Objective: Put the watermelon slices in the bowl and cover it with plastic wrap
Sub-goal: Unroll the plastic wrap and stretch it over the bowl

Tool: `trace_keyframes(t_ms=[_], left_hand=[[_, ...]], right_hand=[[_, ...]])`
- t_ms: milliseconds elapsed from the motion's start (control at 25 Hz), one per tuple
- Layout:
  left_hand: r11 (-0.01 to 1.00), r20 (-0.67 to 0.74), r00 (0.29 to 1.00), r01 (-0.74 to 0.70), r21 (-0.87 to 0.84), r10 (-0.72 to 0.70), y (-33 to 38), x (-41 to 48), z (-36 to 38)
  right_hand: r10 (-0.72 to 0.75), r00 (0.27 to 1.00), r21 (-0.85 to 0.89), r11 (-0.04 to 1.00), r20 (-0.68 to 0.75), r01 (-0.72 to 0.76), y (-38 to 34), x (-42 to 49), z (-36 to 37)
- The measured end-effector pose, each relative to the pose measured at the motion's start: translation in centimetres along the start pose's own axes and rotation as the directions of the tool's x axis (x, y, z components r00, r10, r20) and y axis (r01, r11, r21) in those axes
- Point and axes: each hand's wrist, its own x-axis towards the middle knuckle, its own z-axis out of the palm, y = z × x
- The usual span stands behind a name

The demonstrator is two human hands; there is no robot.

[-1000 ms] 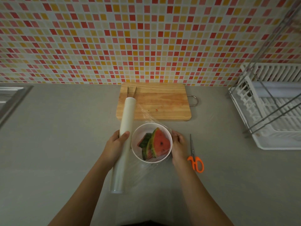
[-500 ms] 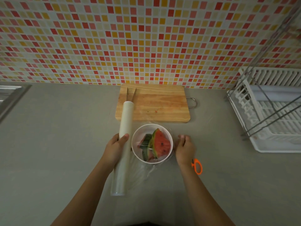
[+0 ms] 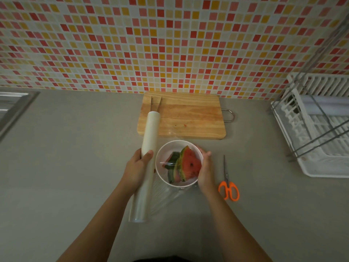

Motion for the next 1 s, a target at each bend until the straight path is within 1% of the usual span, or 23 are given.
trace_keyframes(t_ms=[40, 120, 240, 320, 360, 440, 520, 600, 640, 720, 840, 920, 1000], left_hand=[[0.999, -0.008, 1.000, -0.002, 0.046, 0.003, -0.1, 0.3, -0.1], [0.992, 0.013, 1.000, 0.003, 0.122, -0.005, -0.2, 0.7, -0.3], [0.978, 0.072, 0.997, -0.029, 0.206, 0.014, -0.1, 0.9, -0.5], [0.955, 0.101, 0.993, -0.083, 0.286, 0.056, -0.3, 0.6, -0.5], [0.947, 0.105, 0.991, -0.106, 0.302, 0.077, -0.4, 0.4, -0.6], [0.949, 0.101, 0.989, -0.133, 0.287, 0.108, -0.5, 0.1, -0.6], [0.952, 0.098, 0.988, -0.144, 0.271, 0.121, -0.6, 0.1, -0.6], [0.953, 0.100, 0.987, -0.149, 0.265, 0.126, -0.6, 0.0, -0.6], [0.953, 0.098, 0.987, -0.150, 0.265, 0.128, -0.6, 0.0, -0.5], [0.953, 0.090, 0.988, -0.144, 0.267, 0.124, -0.7, 0.0, -0.4], [0.945, 0.085, 0.987, -0.153, 0.290, 0.134, -0.6, 0.0, -0.2], [0.942, 0.079, 0.986, -0.163, 0.295, 0.146, -0.5, 0.1, 0.0], [0.940, 0.072, 0.987, -0.156, 0.303, 0.140, -0.6, 0.1, -0.1]], right_hand=[[0.040, 0.999, -0.034, 0.999, -0.011, -0.041, -0.1, 0.0, 0.1], [0.068, 0.997, -0.104, 0.992, -0.043, -0.072, -0.1, 0.0, 0.0], [0.052, 0.994, -0.195, 0.978, -0.099, -0.071, -0.3, -0.1, -0.1], [0.058, 0.992, -0.278, 0.957, -0.109, -0.086, -0.7, -0.1, -0.2], [0.046, 0.995, -0.277, 0.959, -0.088, -0.068, -0.9, 0.0, -0.4], [0.038, 0.999, -0.179, 0.983, 0.029, -0.032, -0.9, 0.3, -1.4], [0.024, 0.973, -0.130, 0.992, 0.229, 0.006, -0.9, 0.1, -2.7], [0.002, 0.898, -0.196, 0.976, 0.439, 0.094, -0.8, -0.4, -3.5], [0.003, 0.876, -0.256, 0.957, 0.482, 0.137, -0.6, -0.8, -3.6], [-0.042, 0.888, -0.336, 0.917, 0.457, 0.216, -0.3, -1.3, -3.1], [-0.147, 0.895, -0.300, 0.908, 0.422, 0.291, 0.1, -1.5, -2.6], [-0.178, 0.898, -0.401, 0.848, 0.402, 0.347, 0.1, -1.4, -2.6], [-0.165, 0.915, -0.574, 0.734, 0.369, 0.363, 0.4, -1.5, -2.6]])
